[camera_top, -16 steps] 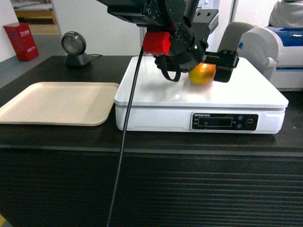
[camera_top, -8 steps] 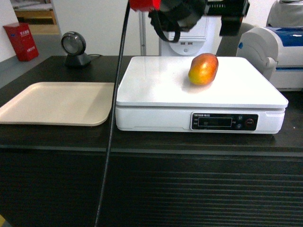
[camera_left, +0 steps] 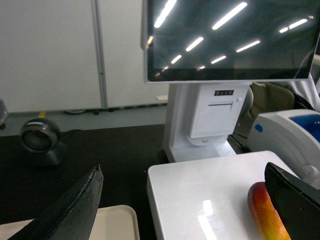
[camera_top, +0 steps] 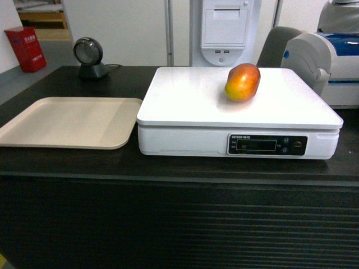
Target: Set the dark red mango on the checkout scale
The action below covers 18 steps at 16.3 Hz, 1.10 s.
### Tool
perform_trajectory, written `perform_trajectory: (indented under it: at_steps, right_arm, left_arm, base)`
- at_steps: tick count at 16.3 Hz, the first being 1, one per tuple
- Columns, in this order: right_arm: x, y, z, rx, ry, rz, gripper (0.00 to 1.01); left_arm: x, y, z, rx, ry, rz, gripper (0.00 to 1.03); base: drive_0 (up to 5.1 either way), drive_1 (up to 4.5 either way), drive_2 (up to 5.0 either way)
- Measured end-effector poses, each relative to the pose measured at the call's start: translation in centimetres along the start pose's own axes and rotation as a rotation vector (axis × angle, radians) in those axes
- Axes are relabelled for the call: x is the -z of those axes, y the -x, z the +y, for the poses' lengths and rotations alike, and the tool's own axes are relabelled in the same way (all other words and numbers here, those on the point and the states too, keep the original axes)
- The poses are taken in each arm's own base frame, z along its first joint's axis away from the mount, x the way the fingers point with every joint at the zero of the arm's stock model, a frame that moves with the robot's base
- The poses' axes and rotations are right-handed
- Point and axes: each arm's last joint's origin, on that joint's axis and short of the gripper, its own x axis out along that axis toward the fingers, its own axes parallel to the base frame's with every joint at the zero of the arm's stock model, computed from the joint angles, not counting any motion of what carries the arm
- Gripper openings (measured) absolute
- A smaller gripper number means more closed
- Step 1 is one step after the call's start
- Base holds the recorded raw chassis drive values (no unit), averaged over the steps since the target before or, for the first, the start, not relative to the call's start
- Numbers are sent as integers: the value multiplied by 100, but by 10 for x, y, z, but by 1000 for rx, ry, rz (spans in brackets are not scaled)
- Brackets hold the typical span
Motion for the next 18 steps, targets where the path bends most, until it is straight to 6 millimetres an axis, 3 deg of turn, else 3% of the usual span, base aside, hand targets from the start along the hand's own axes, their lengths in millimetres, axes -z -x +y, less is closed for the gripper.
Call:
perform_trajectory:
  at_steps: [3, 6, 9, 10, 13, 17, 18]
  right_arm:
    - [0, 0, 0, 0, 0, 0, 98]
    - [0, 0, 0, 0, 0, 0, 98]
    - [0, 0, 0, 0, 0, 0, 98]
    - [0, 0, 0, 0, 0, 0, 98]
    - [0, 0, 0, 0, 0, 0, 98]
    - [0, 0, 0, 0, 0, 0, 98]
    - [0, 0, 0, 0, 0, 0, 98]
  left_arm:
    - [10, 79, 29, -109, 18, -42, 98]
    - [23, 143, 43, -234, 7, -43, 98]
    - [40, 190, 43, -291, -34, -26, 98]
    - [44, 200, 45, -291, -62, -78, 88]
    - [102, 227, 41, -286, -67, -53, 50]
    - [137, 236, 25, -265, -68, -54, 2]
    - [142, 239, 25, -282, -71, -52, 2]
  base:
    - [0, 0, 0]
    - [0, 0, 0]
    - [0, 0, 0]
    - [0, 0, 0]
    - [0, 0, 0]
    - [0, 0, 0]
    - [0, 0, 0]
